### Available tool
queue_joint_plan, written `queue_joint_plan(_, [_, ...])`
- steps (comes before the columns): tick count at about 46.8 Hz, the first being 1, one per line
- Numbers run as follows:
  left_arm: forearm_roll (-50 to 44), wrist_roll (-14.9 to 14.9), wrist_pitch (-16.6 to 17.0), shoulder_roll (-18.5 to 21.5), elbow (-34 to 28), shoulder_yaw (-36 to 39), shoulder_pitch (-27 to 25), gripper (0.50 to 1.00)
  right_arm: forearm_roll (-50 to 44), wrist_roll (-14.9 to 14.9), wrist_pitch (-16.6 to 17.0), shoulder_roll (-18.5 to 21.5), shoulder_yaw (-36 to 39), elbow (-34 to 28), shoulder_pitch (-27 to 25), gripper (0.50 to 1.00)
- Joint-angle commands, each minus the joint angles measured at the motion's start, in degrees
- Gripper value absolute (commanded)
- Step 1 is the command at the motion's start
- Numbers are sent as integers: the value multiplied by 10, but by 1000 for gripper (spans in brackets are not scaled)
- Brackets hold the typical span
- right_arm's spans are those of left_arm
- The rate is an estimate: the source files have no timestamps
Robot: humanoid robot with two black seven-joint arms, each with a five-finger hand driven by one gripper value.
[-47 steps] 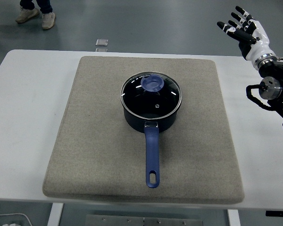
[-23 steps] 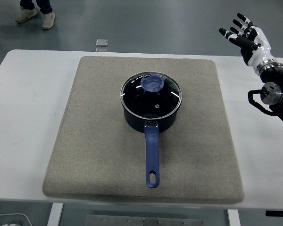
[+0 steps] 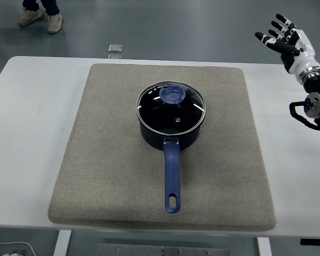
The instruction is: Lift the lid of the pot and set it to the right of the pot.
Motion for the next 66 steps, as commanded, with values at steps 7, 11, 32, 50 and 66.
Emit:
queue_joint_plan(7, [0,0,0,0,0,0,0,1000,-93,2,30,-29,-1,-8,3,948])
queue_joint_plan(11, [0,0,0,0,0,0,0,1000,-139,18,60,-36,0,-8,3,948])
queue_joint_plan(32, [0,0,0,0,0,0,0,1000,-307,93,220,-80,2,-2,83,946])
queue_joint_plan(50, [0,0,0,0,0,-1,0,1000,-581,93,218,-119,3,117,144,940])
queue_joint_plan(66, [0,0,0,0,0,-1,0,1000,-682,93,165,-129,4,181,165,940])
